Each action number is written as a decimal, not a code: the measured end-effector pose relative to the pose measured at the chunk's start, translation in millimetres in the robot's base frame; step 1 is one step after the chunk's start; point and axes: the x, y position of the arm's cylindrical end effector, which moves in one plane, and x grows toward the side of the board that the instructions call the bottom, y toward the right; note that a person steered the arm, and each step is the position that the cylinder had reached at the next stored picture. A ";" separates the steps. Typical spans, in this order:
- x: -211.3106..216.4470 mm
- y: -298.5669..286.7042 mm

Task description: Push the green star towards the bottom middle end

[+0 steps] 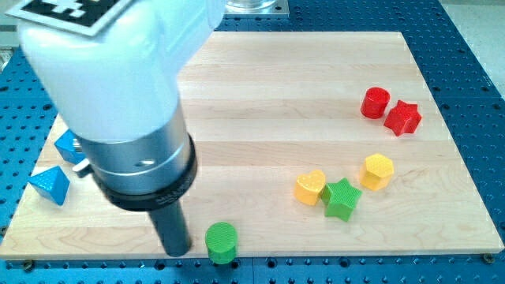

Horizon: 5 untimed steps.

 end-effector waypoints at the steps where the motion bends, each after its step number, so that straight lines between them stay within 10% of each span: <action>1: 0.2 93.8; 2: -55.5 123.1; 5: -11.1 276.3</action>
